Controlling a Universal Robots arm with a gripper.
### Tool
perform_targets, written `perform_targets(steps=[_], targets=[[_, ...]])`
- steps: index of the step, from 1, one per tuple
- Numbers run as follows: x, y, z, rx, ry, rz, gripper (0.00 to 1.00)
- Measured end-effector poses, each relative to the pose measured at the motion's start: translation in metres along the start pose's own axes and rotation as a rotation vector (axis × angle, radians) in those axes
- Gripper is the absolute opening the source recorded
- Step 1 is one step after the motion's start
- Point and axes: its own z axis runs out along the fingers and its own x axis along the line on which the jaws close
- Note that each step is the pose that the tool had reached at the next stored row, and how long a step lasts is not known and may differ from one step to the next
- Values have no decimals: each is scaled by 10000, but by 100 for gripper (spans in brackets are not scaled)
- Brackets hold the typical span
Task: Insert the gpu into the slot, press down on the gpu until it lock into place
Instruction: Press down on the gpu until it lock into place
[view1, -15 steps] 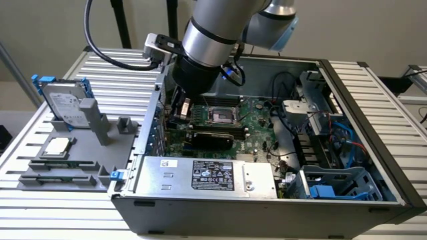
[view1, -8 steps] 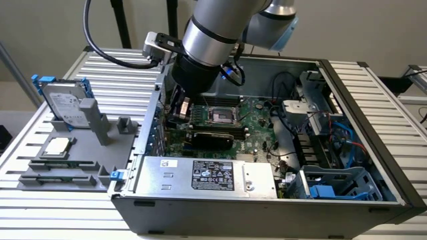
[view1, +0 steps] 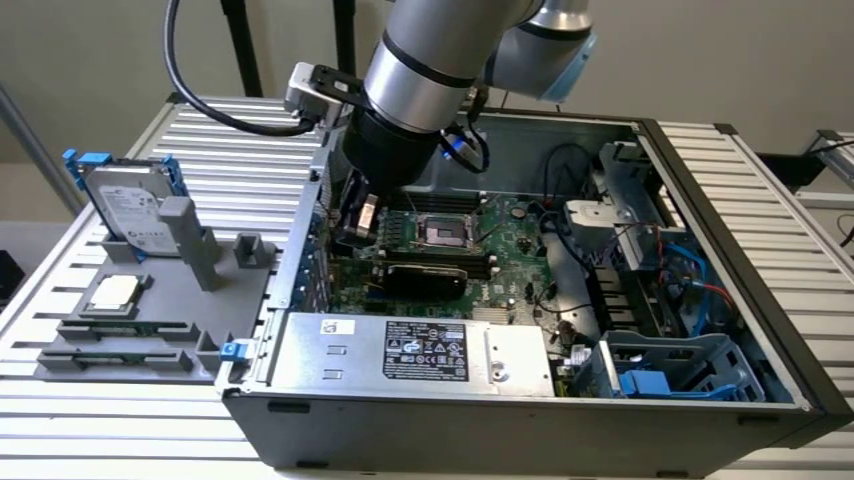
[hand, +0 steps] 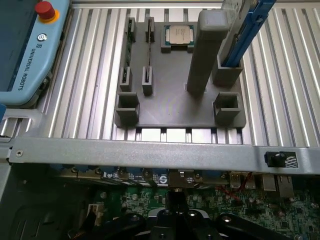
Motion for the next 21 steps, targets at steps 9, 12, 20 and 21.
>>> perform_targets(steps=[9, 12, 20, 21], targets=[[19, 0, 1, -169, -65, 291, 11], [20, 1, 0, -206, -87, 411, 11], [19, 2, -3, -267, -199, 786, 11], [19, 3, -4, -266, -202, 790, 11]])
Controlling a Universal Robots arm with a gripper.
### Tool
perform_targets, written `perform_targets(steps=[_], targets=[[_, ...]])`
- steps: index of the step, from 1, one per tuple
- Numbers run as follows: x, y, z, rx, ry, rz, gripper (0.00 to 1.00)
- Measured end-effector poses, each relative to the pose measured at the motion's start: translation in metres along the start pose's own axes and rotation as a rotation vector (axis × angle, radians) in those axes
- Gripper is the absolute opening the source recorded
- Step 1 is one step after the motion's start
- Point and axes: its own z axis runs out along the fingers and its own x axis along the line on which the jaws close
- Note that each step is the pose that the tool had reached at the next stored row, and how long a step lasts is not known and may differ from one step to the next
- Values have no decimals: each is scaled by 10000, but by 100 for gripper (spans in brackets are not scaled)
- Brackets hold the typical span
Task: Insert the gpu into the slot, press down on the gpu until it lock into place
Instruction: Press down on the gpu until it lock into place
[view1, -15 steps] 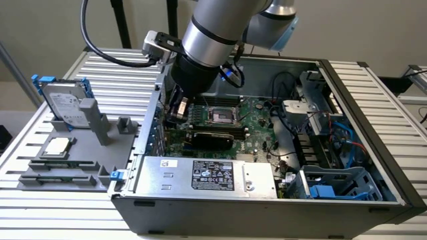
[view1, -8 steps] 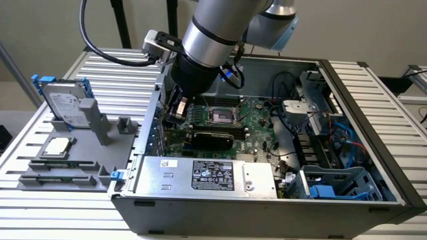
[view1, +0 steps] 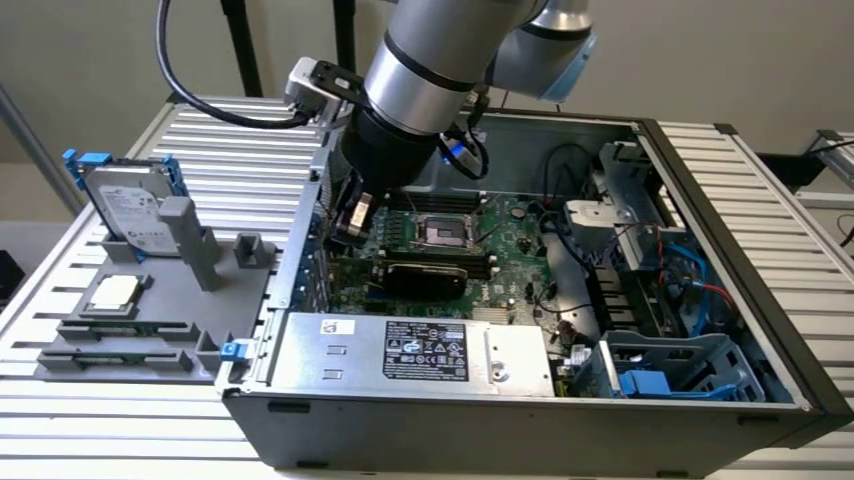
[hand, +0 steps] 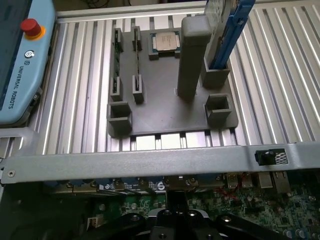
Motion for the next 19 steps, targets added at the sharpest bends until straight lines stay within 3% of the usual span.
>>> perform_targets(steps=[19], targets=[[-28, 12, -24, -2, 2, 3, 11]])
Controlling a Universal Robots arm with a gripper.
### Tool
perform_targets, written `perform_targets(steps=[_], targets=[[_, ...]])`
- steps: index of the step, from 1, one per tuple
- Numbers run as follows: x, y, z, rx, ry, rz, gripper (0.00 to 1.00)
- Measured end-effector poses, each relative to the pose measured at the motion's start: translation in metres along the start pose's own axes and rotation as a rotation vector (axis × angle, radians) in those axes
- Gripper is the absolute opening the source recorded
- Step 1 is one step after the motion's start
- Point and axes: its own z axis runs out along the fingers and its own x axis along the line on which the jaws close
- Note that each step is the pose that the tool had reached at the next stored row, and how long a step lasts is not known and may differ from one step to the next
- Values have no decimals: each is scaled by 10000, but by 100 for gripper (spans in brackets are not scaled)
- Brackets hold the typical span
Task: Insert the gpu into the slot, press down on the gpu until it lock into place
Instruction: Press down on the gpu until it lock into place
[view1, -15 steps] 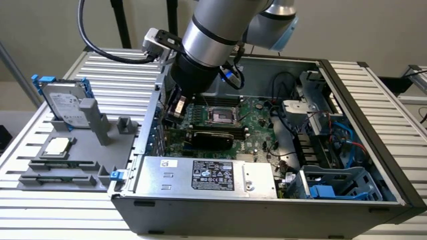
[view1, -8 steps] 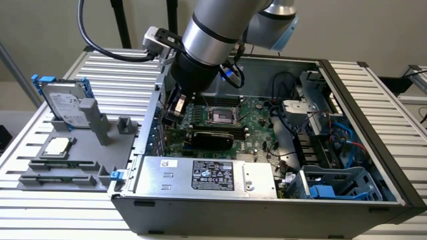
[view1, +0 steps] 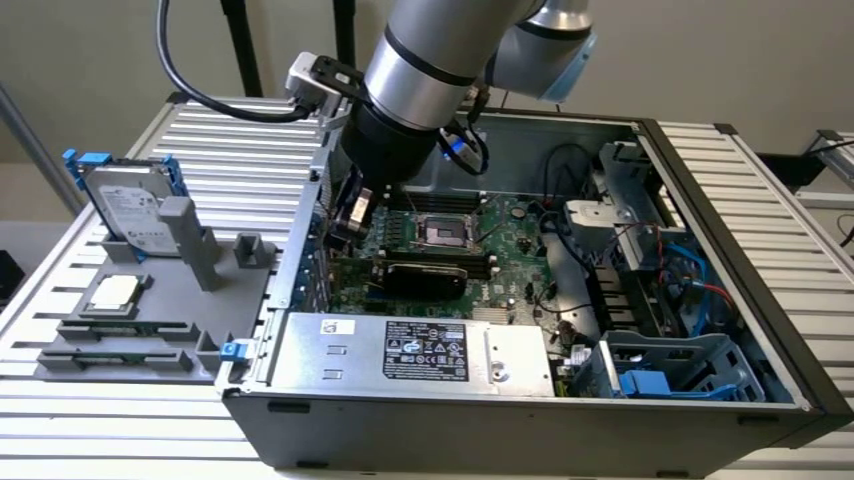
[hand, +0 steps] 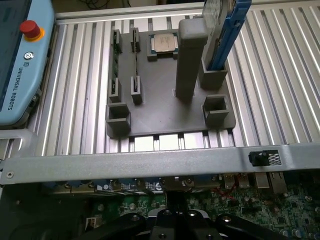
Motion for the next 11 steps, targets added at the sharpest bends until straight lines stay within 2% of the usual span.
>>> perform_targets(steps=[11], targets=[[-9, 16, 7, -1, 2, -1, 11]])
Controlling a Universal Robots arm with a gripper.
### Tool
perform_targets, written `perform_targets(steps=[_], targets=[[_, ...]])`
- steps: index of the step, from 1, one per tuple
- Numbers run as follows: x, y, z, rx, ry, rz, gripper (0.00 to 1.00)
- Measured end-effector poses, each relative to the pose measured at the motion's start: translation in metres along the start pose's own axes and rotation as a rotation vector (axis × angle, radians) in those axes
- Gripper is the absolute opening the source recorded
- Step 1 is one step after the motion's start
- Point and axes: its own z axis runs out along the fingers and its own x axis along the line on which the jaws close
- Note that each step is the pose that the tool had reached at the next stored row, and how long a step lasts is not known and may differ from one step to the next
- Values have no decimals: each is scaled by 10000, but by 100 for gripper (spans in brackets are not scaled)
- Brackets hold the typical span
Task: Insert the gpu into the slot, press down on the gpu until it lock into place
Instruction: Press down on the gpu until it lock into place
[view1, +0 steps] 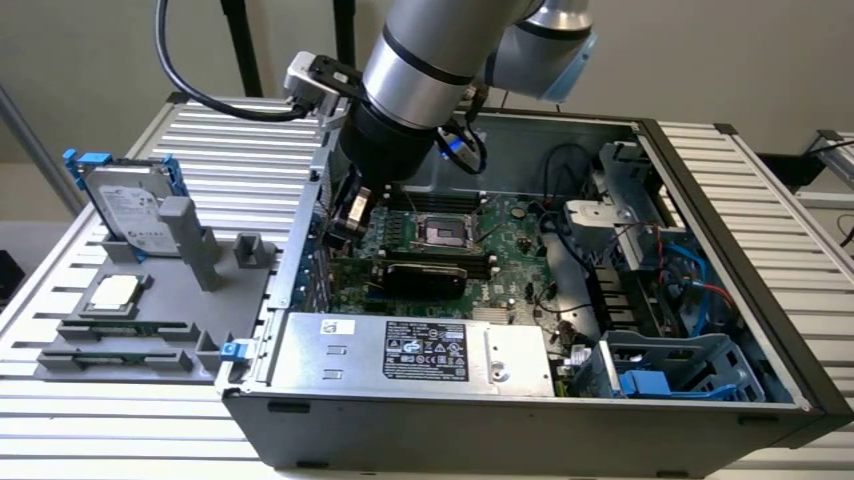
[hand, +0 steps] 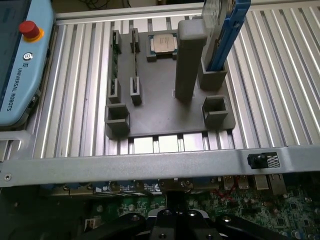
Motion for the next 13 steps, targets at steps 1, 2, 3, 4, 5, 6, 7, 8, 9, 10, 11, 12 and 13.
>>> perform_targets(steps=[1, 2, 3, 4, 5, 6, 7, 8, 9, 10, 11, 12, 13], targets=[[0, 0, 0, 0, 0, -1, 11], [0, 0, 1, 0, -1, 0, 11], [-1, 1, 1, 0, -3, 0, 11], [-1, 1, 1, 1, -4, 0, 11], [-1, 1, 1, 2, -11, -3, 11], [-2, 1, 0, 2, -15, -4, 11], [-2, 2, -3, 0, -16, -5, 11], [-2, 4, -7, -2, -18, -5, 11], [-3, 4, -7, -1, -22, -7, 11], [-3, 5, -7, -1, -23, -8, 11], [-3, 5, -7, 0, -24, -8, 11], [-4, 6, -7, -1, -24, -8, 11], [-5, 7, -4, -2, -23, -7, 11]])
